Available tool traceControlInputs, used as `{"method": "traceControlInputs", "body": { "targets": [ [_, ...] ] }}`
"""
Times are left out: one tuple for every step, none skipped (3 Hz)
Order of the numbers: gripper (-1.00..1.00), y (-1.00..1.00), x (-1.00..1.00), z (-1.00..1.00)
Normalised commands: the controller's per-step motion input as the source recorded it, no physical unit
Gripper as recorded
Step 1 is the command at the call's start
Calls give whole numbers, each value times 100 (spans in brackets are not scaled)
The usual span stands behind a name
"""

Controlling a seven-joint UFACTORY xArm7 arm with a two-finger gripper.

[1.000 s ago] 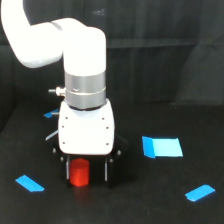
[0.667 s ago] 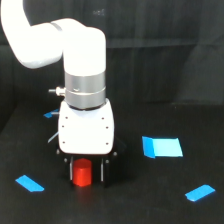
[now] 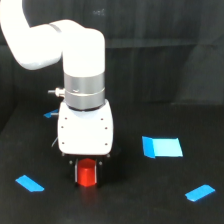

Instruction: Pick up the red object from the table

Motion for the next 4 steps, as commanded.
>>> {"method": "traceControlInputs", "body": {
  "targets": [
    [-98, 3, -3, 12],
    [-100, -1, -10, 89],
    [-99, 2, -18, 100],
    [-100, -1, -3, 100]
  ]
}}
